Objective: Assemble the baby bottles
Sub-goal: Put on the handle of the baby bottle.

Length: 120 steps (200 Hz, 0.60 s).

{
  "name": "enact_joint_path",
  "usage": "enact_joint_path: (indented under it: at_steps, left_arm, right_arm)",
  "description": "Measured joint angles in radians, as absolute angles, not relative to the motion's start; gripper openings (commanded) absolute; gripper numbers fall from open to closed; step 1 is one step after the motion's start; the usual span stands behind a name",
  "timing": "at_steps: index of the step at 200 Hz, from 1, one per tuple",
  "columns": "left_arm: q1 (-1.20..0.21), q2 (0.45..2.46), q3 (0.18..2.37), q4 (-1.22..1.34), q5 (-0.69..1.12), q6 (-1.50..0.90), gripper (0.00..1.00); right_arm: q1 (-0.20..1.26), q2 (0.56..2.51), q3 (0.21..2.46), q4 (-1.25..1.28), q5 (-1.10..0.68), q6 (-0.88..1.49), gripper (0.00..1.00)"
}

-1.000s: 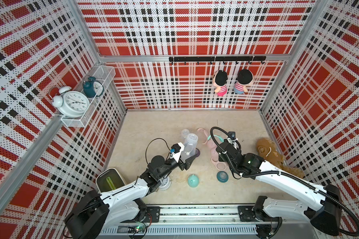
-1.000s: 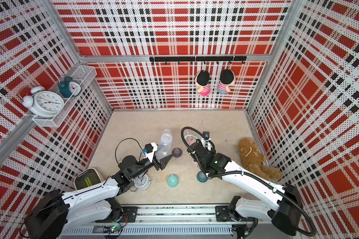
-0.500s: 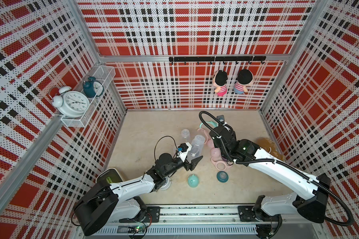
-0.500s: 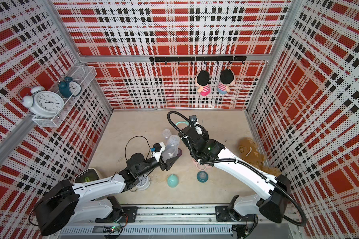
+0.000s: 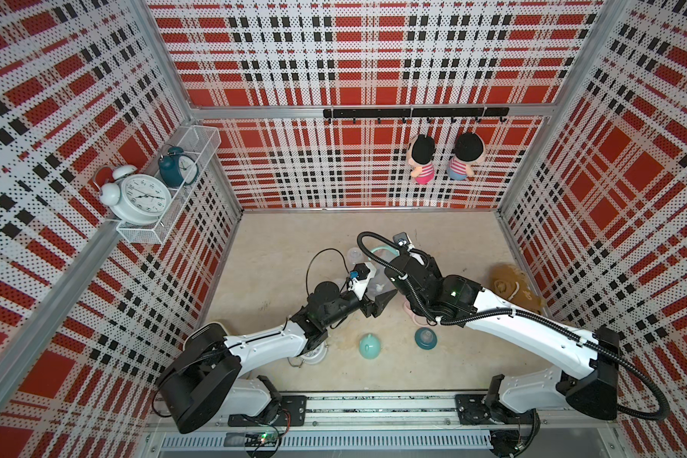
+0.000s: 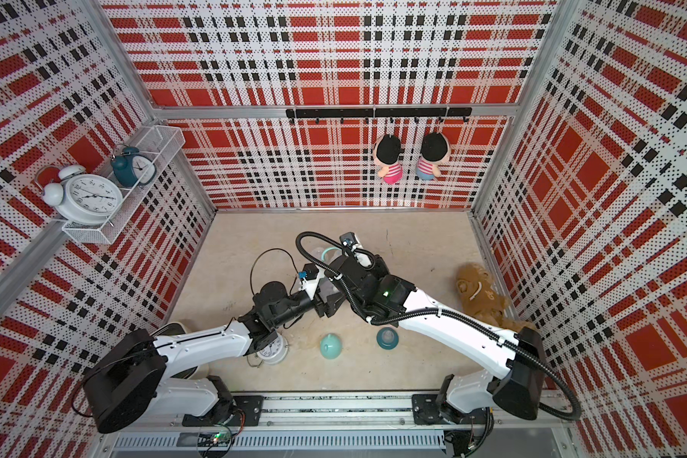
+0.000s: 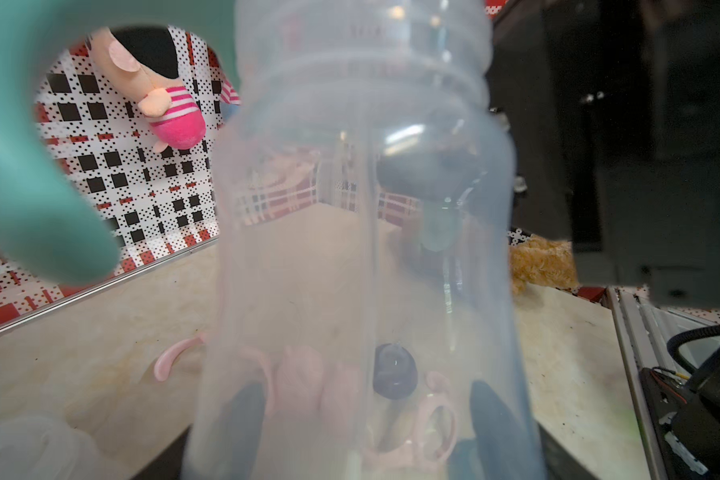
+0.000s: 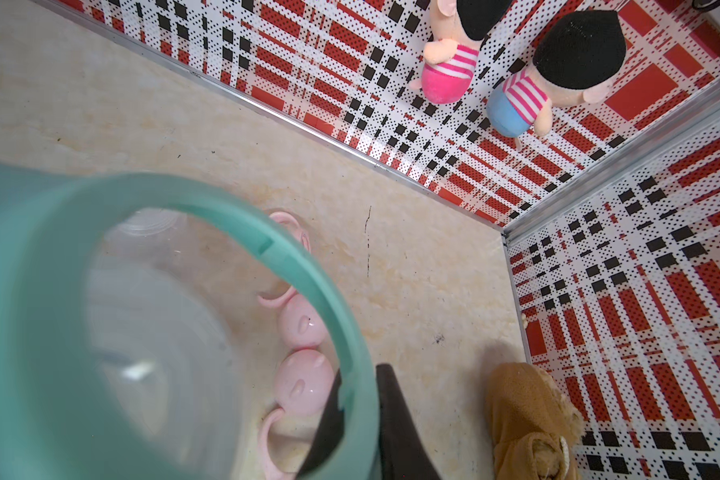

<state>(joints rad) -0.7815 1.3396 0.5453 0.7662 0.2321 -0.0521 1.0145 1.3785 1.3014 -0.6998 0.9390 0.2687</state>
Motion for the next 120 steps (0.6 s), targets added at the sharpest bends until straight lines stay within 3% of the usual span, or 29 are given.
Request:
enact_joint_path:
  at_steps: [120]
  left_arm:
    - [-0.757,1.373,0.567,0.732,0.29,-0.087,0.0]
  right_arm:
    - [1.074,1.385,1.293,-0.706,1.029,0.222,0.0]
